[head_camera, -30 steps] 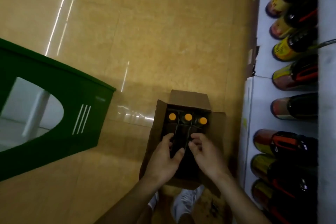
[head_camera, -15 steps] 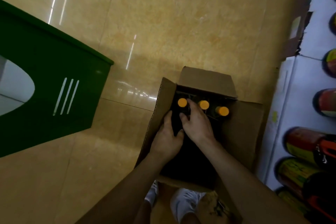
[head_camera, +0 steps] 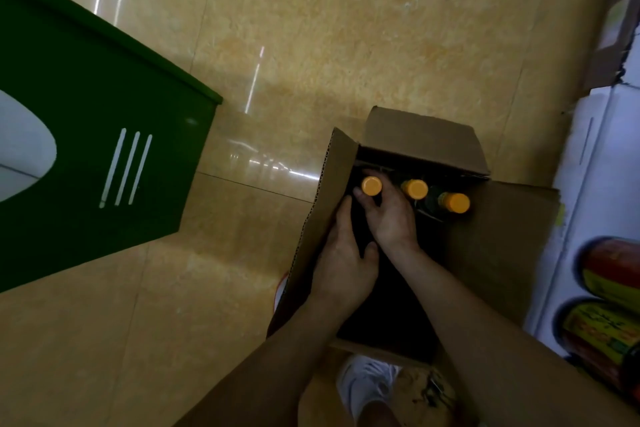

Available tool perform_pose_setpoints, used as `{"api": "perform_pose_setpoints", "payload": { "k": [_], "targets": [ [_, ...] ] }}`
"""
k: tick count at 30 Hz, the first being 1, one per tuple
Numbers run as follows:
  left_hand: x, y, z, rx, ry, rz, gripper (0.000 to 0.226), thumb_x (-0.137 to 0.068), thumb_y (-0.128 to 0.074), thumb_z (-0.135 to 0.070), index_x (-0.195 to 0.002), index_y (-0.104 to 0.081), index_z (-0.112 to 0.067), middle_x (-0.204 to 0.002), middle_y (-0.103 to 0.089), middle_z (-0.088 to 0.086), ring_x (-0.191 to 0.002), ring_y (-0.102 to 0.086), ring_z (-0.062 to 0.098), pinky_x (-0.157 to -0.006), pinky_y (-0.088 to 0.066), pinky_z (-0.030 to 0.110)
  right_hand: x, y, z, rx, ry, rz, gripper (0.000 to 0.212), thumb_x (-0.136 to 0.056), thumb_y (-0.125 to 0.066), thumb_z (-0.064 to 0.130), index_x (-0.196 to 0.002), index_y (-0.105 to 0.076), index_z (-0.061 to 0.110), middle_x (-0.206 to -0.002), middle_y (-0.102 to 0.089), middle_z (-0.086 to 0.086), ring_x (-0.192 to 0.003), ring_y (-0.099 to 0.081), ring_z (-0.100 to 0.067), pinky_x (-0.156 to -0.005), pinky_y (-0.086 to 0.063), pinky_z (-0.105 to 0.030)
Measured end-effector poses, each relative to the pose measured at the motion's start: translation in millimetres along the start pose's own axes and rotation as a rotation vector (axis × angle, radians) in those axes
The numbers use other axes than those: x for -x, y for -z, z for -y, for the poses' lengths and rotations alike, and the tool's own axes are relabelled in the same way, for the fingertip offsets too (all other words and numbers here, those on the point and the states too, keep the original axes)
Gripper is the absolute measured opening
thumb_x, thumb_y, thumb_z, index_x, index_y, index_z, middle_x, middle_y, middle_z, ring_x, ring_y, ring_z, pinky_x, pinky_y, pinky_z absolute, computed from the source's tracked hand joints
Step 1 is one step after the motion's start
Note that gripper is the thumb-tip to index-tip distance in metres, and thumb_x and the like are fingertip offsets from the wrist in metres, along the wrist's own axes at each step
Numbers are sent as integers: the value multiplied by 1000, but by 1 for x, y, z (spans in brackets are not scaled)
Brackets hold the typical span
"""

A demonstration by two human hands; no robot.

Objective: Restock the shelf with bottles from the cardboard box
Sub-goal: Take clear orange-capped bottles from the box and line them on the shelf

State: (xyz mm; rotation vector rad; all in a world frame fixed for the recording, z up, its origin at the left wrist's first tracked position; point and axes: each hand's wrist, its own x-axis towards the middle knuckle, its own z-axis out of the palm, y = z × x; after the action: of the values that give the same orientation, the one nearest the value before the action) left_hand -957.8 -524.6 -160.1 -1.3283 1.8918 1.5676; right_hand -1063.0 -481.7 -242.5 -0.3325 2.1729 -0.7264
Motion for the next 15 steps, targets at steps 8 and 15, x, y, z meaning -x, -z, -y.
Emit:
{"api": "perform_pose_setpoints", "payload": {
  "k": [8, 15],
  "targets": [
    [1, 9, -4, -35, -12, 23, 89, -100, -58, -19, -162, 3, -34, -168, -28, 5, -148, -39, 24, -113, -41, 38, 38, 29, 12, -49, 160, -7, 36, -97, -64, 33, -132, -59, 31, -145, -55, 6, -135, -49, -15, -106, -44, -39],
    [8, 25, -24, -50, -109, 17, 95, -94, -69, -30, -161, -2, -43, -166, -30, 5, -147, -40, 26, -112, -44, 50, 82, 81, 42, -22, 293, 6, 40, -94, -67, 37, -133, -61, 31, -125, -43, 30, -125, -36, 1, -94, -32, -9]
  ]
}}
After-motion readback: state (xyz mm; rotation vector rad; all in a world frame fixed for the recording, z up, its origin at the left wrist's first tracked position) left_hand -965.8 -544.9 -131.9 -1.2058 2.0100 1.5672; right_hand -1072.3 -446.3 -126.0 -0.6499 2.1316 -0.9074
